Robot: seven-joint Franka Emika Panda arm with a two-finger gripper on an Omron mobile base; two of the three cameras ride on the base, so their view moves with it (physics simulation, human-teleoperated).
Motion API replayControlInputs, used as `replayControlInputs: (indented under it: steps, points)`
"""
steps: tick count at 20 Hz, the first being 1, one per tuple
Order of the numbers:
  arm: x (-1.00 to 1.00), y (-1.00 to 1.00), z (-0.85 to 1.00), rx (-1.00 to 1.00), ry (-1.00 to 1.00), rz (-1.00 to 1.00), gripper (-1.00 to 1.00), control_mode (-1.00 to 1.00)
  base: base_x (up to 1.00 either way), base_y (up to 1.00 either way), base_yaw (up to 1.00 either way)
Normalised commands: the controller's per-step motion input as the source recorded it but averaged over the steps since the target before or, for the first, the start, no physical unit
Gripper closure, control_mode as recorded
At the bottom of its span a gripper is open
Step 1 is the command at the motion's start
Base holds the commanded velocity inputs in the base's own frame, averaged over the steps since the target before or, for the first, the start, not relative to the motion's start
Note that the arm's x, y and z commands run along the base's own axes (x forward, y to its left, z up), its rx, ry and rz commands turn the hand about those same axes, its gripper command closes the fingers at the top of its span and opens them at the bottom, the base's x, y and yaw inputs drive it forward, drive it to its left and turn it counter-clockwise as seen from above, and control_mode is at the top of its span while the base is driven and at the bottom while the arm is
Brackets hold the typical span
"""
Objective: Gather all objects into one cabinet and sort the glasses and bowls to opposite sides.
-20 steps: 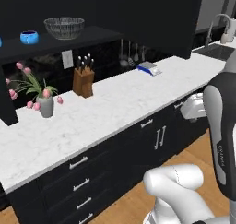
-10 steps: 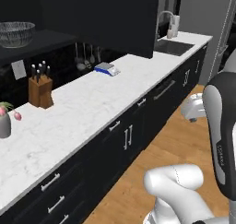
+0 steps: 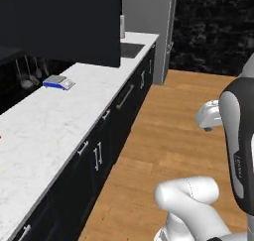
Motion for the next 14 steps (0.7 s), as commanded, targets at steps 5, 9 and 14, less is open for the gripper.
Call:
replayControlInputs:
  steps: [5,9,14]
  points:
    - [0.00,0.00,0.00,0.00,0.00,0.00,-1.00,1.00,0.00,0.00,-0.55]
    - [0.00,0.00,0.00,0.00,0.00,0.00,-1.00,1.00,0.00,0.00,-0.51]
    - [0.00,0.00,0.00,0.00,0.00,0.00,-1.00,1.00,0.05,0.00,-0.45]
